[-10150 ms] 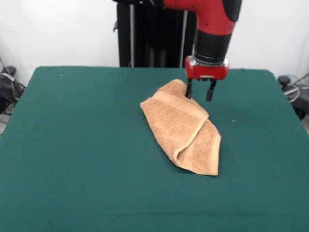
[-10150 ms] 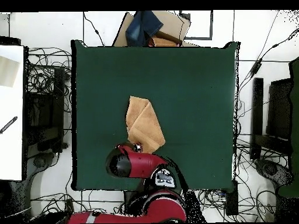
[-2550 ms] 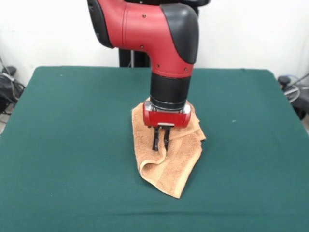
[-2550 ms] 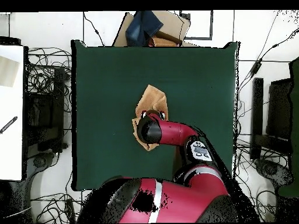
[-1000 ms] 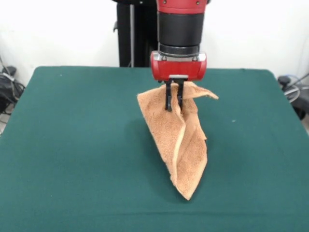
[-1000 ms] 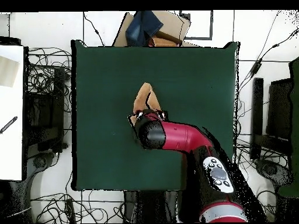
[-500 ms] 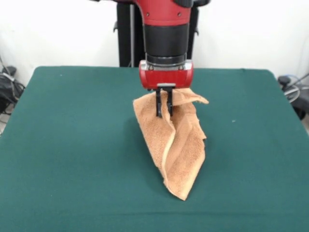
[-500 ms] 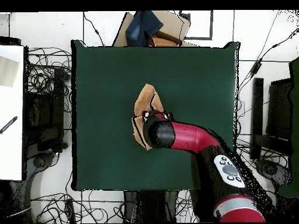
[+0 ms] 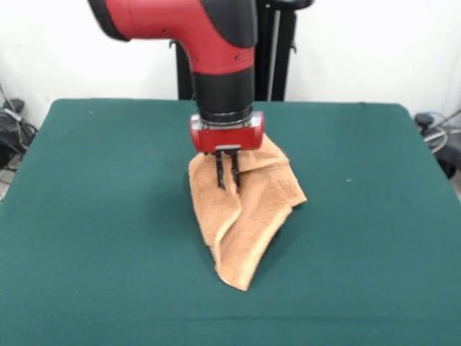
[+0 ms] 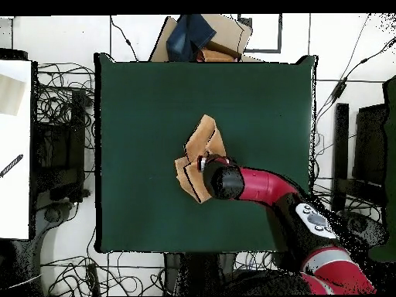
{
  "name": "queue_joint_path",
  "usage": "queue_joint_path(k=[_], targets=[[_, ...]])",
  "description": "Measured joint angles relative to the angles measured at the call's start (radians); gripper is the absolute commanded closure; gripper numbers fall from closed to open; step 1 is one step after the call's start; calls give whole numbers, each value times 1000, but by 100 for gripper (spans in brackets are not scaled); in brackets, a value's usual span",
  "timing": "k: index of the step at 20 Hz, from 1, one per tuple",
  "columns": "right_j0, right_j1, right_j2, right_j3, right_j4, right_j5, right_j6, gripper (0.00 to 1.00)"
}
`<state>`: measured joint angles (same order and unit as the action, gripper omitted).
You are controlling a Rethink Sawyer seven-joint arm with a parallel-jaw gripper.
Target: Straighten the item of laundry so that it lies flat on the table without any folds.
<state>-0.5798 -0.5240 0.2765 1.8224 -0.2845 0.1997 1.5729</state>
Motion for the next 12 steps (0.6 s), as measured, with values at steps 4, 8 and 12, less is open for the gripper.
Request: queue_joint_path(k=[4,8,12], targets=[[-83,73,43,-55,-68,0,0,100],[-138,113,85,-101,-111,45,0,100],[-149,105,111,-119,-114,132,0,100]])
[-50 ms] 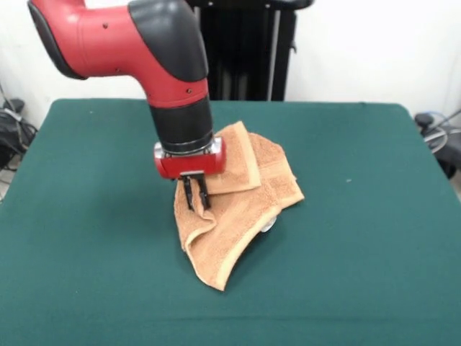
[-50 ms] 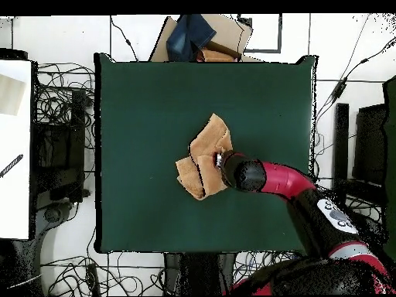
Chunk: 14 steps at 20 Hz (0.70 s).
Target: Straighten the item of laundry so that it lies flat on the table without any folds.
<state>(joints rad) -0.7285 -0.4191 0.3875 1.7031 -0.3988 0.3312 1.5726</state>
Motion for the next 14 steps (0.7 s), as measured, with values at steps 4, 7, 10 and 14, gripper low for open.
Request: queue_joint_path(k=[4,7,10,14], targets=[[-16,-14,34,-29,-1,122,0,100],[-33,-26,60,-42,-1,179,0,100],[-55,-42,85,-47,-1,219,0,100],[-86,-67,113,-47,-3,240,0,100]])
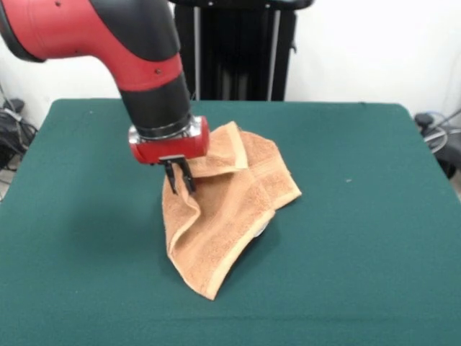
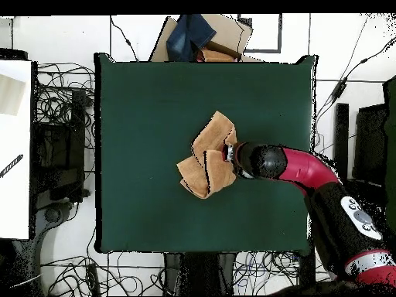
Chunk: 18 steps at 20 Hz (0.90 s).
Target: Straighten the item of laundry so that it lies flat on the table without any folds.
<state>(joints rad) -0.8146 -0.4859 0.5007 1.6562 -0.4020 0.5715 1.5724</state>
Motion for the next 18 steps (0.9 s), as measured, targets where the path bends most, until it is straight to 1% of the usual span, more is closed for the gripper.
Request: queue_joint_path(k=[4,18], targets=[[-36,-20,24,0,-12,0,0,100],[-119,-19,78,2,-82,0,0,100]])
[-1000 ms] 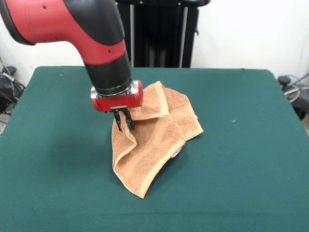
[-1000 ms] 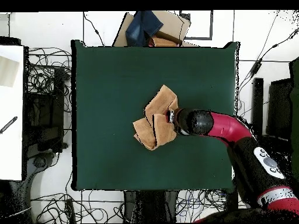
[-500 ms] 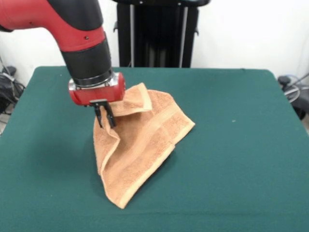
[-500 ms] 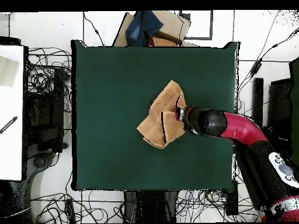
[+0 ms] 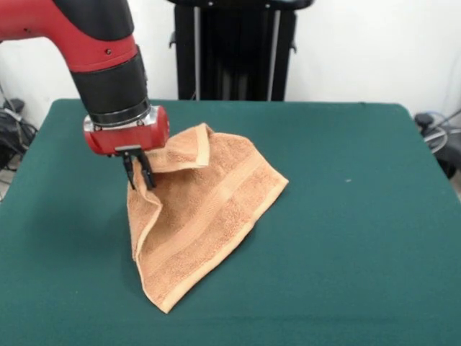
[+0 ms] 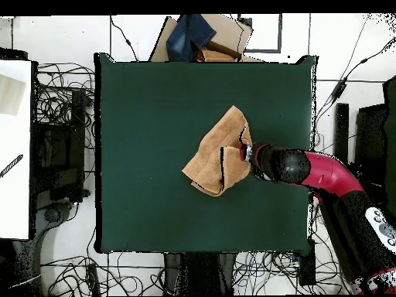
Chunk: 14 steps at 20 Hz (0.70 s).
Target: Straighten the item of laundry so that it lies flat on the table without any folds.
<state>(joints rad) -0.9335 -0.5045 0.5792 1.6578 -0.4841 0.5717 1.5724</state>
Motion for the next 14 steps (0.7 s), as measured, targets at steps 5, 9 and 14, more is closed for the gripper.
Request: queue_joint_path(k=[5,9,14], targets=[[-5,13,10,0,-16,0,0,100],[-6,20,19,0,-16,0,0,0],[-17,24,49,0,-16,0,0,0]])
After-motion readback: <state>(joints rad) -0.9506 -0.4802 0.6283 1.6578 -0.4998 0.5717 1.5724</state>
